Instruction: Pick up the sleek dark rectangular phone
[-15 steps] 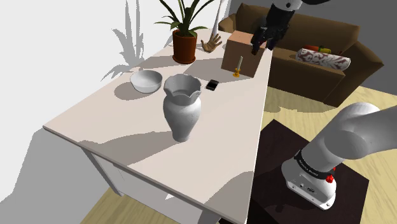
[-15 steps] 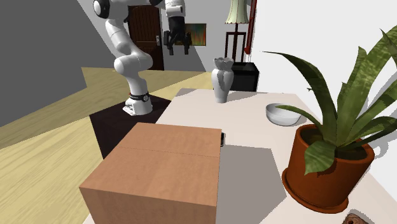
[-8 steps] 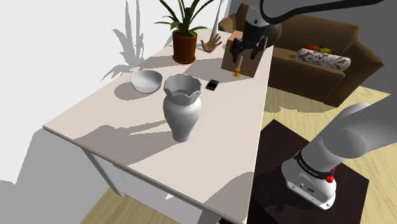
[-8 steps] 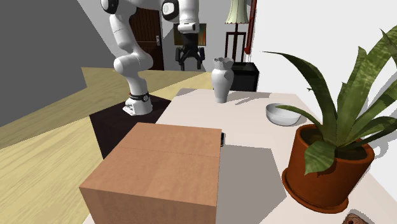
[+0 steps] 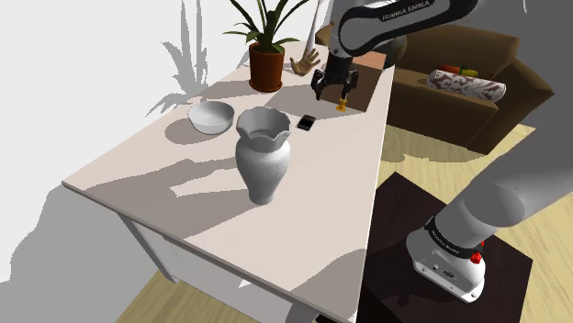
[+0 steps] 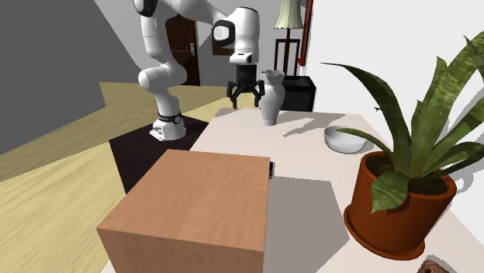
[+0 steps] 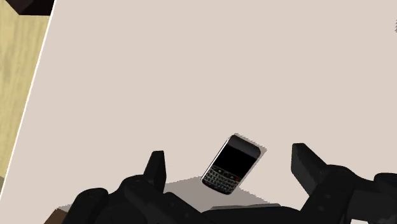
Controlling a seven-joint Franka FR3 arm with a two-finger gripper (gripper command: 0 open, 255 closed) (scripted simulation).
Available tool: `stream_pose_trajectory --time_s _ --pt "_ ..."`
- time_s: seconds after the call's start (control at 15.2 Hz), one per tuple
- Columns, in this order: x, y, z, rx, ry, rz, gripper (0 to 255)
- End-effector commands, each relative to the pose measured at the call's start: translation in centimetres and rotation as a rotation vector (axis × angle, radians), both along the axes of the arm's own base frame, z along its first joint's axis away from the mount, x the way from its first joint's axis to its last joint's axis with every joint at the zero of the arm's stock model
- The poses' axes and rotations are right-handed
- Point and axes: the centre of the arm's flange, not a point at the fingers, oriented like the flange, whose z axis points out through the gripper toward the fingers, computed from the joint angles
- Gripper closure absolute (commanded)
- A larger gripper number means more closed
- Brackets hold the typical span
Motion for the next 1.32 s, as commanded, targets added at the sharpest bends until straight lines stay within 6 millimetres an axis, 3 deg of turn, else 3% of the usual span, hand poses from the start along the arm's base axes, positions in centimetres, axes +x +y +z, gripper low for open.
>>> stream_pose_trajectory --time_s 0.0,0.92,1.25 --pt "2.0 -0.5 -2.0 0.006 0.006 -0.052 0" --pt "13.9 -6.5 -15.9 0.045 0.050 -0.400 0" --pt "14.2 -6.7 -18.5 0.046 0.052 -0.411 0"
